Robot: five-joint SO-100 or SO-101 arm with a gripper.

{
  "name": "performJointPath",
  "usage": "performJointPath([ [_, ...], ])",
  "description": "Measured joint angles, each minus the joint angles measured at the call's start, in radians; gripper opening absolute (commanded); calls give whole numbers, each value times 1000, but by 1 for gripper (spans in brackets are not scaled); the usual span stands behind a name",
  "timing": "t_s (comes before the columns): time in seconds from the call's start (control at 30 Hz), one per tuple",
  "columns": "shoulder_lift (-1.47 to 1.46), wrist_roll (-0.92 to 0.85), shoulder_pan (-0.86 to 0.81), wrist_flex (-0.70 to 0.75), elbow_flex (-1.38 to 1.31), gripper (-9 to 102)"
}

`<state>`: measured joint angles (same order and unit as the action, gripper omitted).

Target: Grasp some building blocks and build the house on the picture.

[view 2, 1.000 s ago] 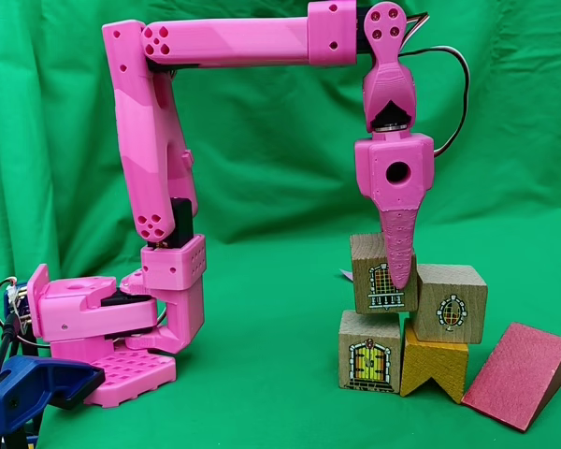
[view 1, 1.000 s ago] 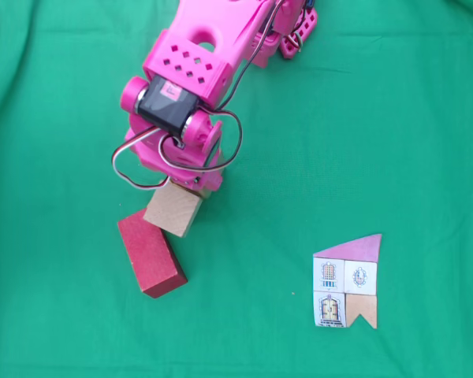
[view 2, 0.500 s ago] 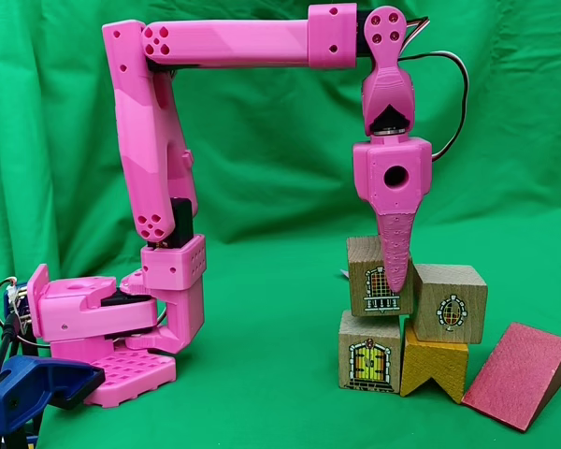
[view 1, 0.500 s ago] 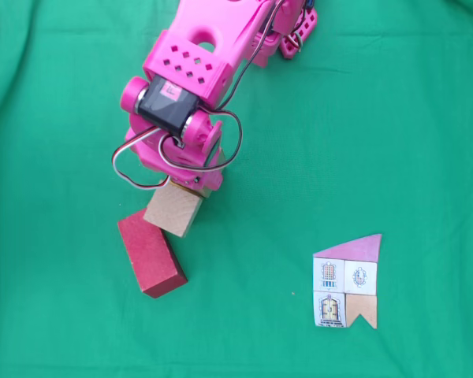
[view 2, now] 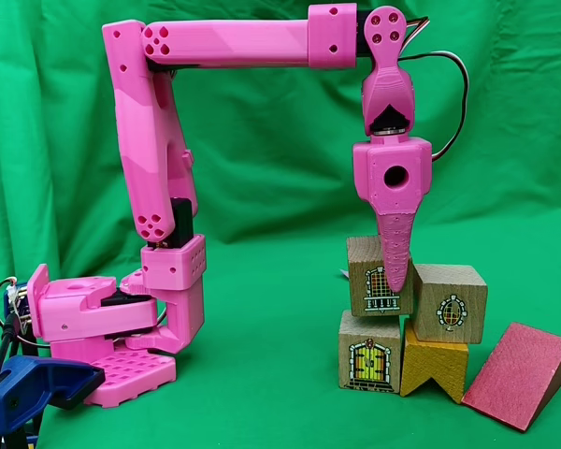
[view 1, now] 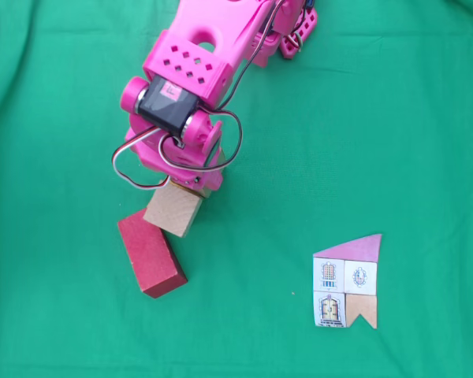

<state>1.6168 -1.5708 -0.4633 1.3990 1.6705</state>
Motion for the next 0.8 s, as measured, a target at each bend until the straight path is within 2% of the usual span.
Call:
performJointPath([
  [0.17,0,6,0,0,0,36],
  [0.8,32,6,0,0,0,37],
])
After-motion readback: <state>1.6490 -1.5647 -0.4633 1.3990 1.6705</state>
